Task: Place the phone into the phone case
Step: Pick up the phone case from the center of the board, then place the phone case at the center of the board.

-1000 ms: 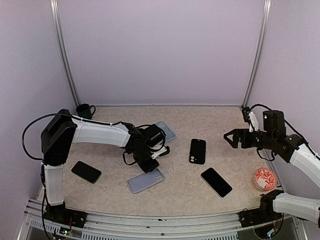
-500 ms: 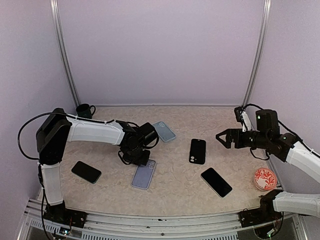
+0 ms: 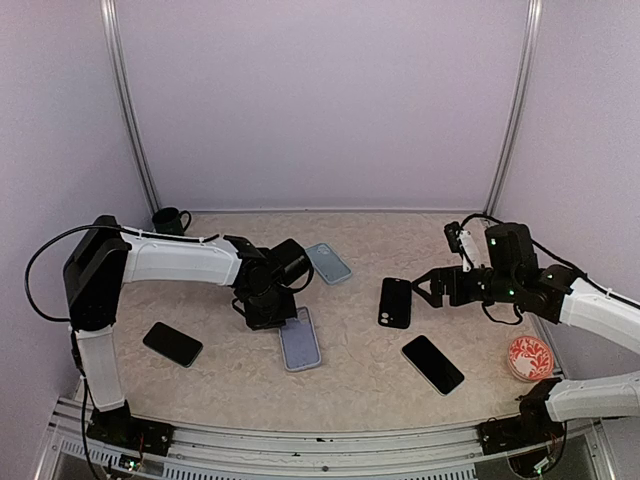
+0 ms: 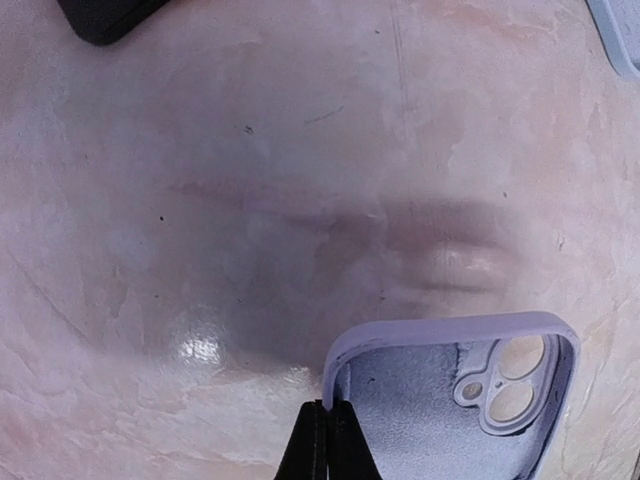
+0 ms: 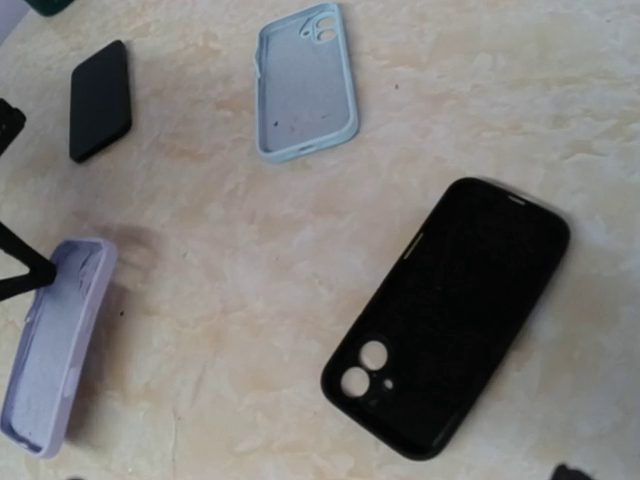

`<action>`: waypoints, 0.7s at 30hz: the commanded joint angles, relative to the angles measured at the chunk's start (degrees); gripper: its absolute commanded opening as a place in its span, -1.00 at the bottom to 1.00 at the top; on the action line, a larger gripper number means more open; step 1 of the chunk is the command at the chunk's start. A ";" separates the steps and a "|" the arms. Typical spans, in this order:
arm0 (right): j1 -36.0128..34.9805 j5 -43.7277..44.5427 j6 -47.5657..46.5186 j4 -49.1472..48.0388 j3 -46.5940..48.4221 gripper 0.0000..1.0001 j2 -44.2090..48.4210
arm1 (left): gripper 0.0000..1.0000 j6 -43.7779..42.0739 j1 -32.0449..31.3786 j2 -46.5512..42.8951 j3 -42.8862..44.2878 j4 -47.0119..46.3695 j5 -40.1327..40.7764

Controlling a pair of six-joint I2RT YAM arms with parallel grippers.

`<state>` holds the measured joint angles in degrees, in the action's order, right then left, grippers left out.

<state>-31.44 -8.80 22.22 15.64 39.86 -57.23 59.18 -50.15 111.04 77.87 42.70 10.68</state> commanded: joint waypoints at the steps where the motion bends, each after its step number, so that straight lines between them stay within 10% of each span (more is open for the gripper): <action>1: -1.84 2.73 0.25 -1.11 2.04 0.99 -0.67 | -1.00 8.53 0.88 -1.64 -1.67 -3.23 -3.93; 21: -3.25 7.04 -0.62 3.75 0.90 0.99 -0.86 | -0.83 24.08 1.38 -5.76 -15.00 -17.25 -8.47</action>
<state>-33.41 -3.51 21.32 17.43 40.95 -57.98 80.71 -48.36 106.13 64.01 27.05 4.10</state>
